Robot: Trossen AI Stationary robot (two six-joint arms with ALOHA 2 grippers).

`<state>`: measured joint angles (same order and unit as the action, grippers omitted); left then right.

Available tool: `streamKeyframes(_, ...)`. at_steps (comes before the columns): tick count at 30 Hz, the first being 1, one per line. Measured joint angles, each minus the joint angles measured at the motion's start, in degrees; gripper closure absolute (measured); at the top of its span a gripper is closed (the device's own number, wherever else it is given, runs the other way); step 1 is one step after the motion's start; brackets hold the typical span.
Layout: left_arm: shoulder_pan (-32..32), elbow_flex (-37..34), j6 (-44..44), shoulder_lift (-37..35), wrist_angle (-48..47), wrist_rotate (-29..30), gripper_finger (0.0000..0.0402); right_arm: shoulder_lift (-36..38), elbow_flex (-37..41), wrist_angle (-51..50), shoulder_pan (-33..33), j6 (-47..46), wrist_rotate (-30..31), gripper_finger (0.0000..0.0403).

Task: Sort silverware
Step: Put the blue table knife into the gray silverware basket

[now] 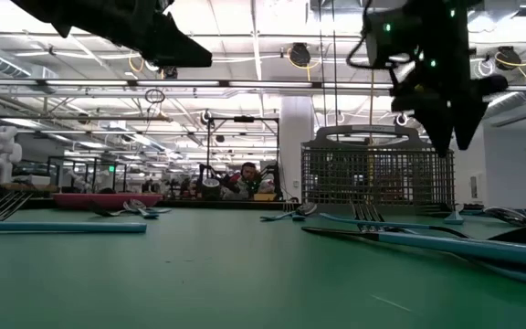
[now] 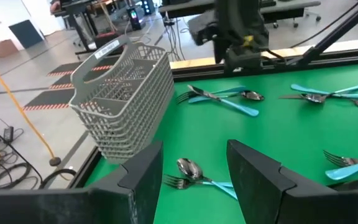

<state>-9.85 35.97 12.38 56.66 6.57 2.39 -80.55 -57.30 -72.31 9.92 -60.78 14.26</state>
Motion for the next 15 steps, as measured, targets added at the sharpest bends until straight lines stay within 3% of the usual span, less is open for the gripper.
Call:
streamKeyframes(6, 0.18, 0.0, -1.43, -0.02, -2.03, 0.0, 0.0221, 3.41, 10.78, 17.94, 3.25, -3.0, -6.0, 0.0179)
streamKeyframes(15, 0.18, 0.0, -1.53, -0.02, -2.38, -0.02, 0.0221, 3.1, 15.49, 23.2, 2.64, -7.57, -7.86, 0.0179)
